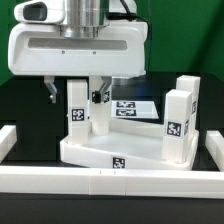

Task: Assemble desk

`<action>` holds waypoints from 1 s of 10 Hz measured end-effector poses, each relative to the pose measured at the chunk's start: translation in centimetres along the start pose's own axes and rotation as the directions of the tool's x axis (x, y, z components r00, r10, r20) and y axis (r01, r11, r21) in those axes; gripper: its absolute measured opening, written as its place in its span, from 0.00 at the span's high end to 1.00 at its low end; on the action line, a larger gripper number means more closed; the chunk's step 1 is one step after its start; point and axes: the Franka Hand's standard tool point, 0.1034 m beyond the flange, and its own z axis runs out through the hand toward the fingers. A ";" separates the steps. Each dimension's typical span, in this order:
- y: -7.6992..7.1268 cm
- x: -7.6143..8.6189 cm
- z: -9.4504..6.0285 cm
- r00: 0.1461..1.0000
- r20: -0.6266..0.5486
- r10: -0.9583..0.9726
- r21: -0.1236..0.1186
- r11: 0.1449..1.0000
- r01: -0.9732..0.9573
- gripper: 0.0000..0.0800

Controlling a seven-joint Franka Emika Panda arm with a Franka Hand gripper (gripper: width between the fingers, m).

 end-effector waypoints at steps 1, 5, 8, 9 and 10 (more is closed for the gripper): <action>0.0 0.0 0.0 1.000 0.000 0.000 0.000 1.000 0.000 0.56; 0.1 -0.1 0.0 0.995 0.002 0.105 0.011 0.994 -0.105 0.64; 0.0 -0.1 0.0 0.901 0.003 0.434 0.032 0.900 -0.434 0.64; 0.0 -0.1 0.1 0.852 0.008 0.523 0.035 0.852 -0.523 0.64; 0.1 -0.1 0.1 0.798 0.012 0.602 0.043 0.797 -0.602 0.64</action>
Offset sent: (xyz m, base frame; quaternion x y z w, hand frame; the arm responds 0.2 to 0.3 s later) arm 0.0000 0.0000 0.0000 0.0000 0.0000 0.0000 1.0000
